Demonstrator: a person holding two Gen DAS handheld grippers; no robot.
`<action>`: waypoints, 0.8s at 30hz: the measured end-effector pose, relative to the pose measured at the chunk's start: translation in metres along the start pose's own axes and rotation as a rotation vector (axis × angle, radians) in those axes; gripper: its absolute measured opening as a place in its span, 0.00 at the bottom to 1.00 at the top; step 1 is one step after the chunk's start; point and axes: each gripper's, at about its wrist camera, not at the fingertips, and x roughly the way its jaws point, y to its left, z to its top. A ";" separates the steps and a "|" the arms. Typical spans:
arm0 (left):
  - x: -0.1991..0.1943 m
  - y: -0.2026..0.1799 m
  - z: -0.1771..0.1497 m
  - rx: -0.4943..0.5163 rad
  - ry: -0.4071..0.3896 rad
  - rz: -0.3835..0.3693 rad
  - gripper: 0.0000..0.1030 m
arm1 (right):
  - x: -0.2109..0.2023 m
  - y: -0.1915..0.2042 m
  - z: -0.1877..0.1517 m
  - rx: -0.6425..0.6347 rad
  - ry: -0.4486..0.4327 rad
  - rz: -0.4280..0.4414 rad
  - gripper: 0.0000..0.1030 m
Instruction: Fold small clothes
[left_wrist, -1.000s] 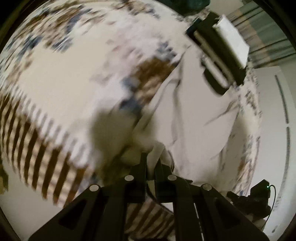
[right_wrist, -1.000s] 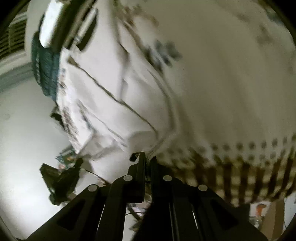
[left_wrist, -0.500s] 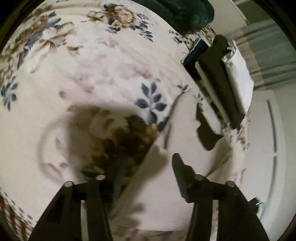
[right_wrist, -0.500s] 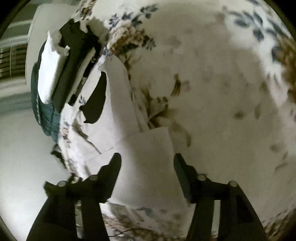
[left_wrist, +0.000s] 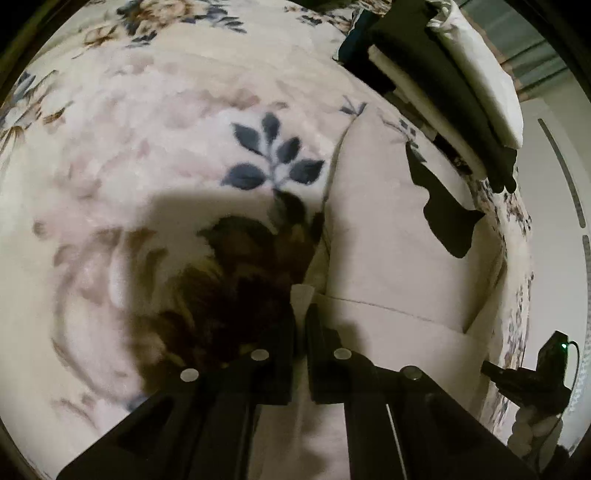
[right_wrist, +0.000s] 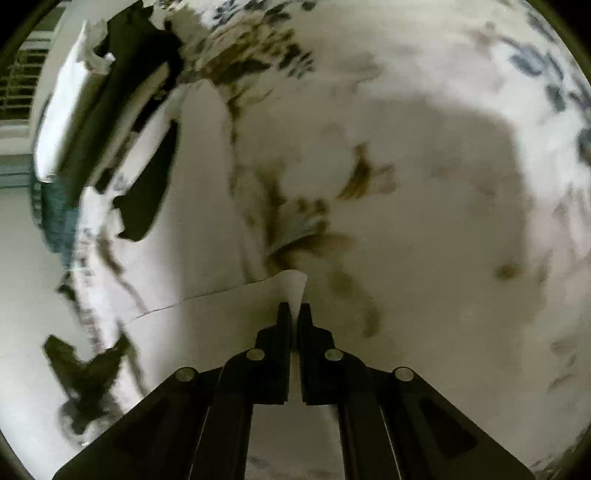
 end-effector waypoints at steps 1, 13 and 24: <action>0.000 -0.003 0.002 0.011 0.016 0.000 0.08 | 0.005 0.001 0.001 -0.001 0.020 -0.006 0.03; -0.013 -0.059 0.105 0.172 -0.078 0.005 0.62 | -0.033 0.084 0.078 -0.109 -0.148 -0.056 0.68; 0.068 -0.117 0.149 0.502 0.017 0.084 0.03 | 0.024 0.146 0.160 -0.294 -0.105 -0.199 0.10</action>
